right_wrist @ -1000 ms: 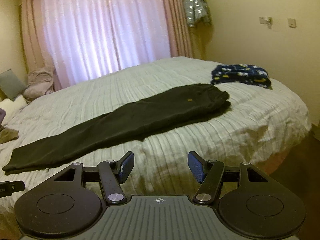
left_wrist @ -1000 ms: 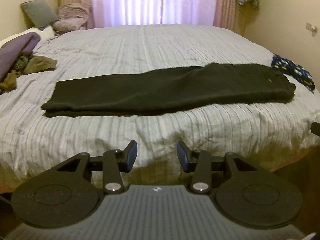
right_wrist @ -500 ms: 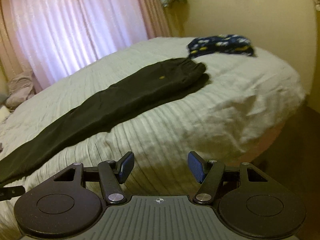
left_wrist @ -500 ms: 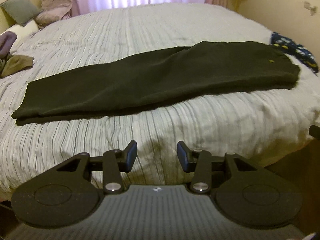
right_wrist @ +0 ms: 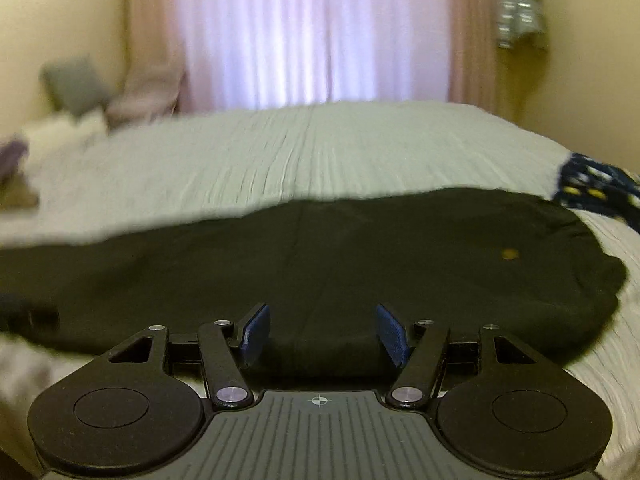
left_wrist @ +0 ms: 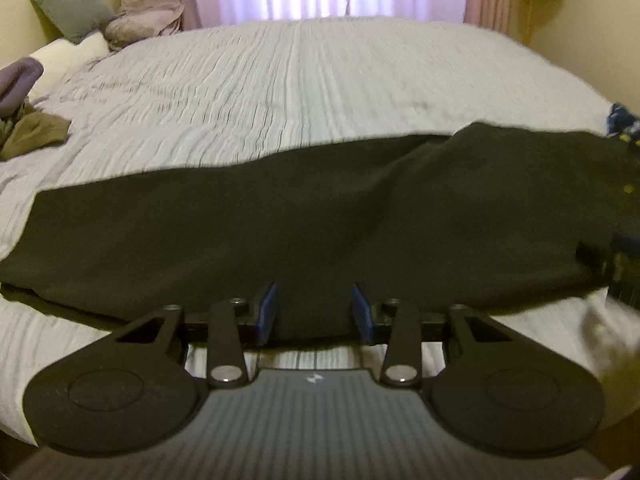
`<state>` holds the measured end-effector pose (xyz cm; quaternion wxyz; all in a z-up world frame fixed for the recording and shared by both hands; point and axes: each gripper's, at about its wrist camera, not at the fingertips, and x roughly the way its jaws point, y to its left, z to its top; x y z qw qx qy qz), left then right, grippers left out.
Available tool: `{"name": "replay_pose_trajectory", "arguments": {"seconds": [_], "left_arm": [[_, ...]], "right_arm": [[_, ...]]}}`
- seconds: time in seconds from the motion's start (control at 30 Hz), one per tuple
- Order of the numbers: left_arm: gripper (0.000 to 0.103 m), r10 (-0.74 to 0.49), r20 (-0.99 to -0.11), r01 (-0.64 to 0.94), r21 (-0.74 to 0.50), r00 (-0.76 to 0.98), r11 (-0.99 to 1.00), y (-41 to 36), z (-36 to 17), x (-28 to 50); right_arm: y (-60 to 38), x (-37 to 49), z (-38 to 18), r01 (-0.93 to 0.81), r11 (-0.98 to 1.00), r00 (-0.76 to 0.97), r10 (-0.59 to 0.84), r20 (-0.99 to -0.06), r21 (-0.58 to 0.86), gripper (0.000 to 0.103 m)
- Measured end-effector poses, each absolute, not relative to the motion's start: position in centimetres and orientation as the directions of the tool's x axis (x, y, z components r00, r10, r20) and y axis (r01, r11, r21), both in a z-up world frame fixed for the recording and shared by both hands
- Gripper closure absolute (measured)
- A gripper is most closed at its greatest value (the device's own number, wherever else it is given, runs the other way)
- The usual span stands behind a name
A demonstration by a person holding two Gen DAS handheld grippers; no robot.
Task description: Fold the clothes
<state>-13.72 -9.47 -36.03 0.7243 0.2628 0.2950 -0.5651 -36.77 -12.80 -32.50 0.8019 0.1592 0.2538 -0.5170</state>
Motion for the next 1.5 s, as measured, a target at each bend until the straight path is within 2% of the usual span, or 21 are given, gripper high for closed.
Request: {"name": "replay_pose_trajectory", "arguments": {"seconds": [0.17,0.3,0.43,0.53,0.63,0.73,1.13,1.23,1.33,1.37,1.5], "left_arm": [[0.066,-0.677,-0.711,0.971,0.034,0.191,0.238,-9.2,-37.1,-13.1],[0.066,-0.648,-0.736,0.958,0.007,0.198,0.286,-8.5,-35.7,-11.0],[0.066,-0.616,-0.757,0.948,0.016,0.219,0.318,-6.5,-34.5,-8.6],[0.066,-0.601,-0.764,0.934,0.004,0.234,0.358,-4.7,-34.3,-5.8],[0.066,-0.568,-0.778,0.910,0.012,0.269,0.415,-3.0,-34.3,-3.2],[0.064,-0.534,-0.785,0.887,0.045,0.316,0.459,-1.4,-34.2,-1.5],[0.063,-0.543,-0.770,0.863,0.018,0.335,0.506,-0.1,-33.1,1.0],[0.064,-0.604,-0.746,0.845,-0.108,0.280,0.524,0.3,-33.0,3.0],[0.066,-0.715,-0.683,0.706,-0.433,0.148,0.560,1.5,-33.5,7.9],[0.072,-0.737,-0.666,0.639,-0.516,0.119,0.570,1.7,-34.0,9.5],[0.073,-0.779,-0.618,0.480,-0.655,0.103,0.583,2.0,-35.5,13.2]], "right_arm": [[-11.7,-35.9,-35.1,0.887,0.447,0.302,-0.753,-0.584,-0.117,0.040],[-11.1,-35.7,-33.9,0.912,0.397,0.262,-0.761,-0.593,-0.107,0.040],[-8.7,-35.7,-32.4,0.953,0.302,0.230,-0.770,-0.596,-0.023,0.040],[-6.8,-36.0,-32.1,0.964,0.237,0.261,-0.734,-0.627,0.124,0.040],[-5.7,-35.7,-32.2,0.957,0.210,0.291,-0.696,-0.656,0.202,0.040],[-5.3,-34.9,-31.5,0.965,0.197,0.261,-0.693,-0.672,0.171,0.040],[-6.3,-33.9,-30.2,0.966,0.205,0.255,-0.697,-0.670,0.156,0.040],[-6.6,-34.5,-30.5,0.969,0.192,0.245,-0.692,-0.679,0.154,0.040],[-6.8,-35.4,-30.8,0.973,0.174,0.229,-0.691,-0.686,0.149,0.040],[-6.9,-35.6,-31.0,0.975,0.166,0.221,-0.690,-0.689,0.147,0.040],[-7.3,-36.6,-31.6,0.981,0.136,0.195,-0.683,-0.703,0.140,0.040]]}}
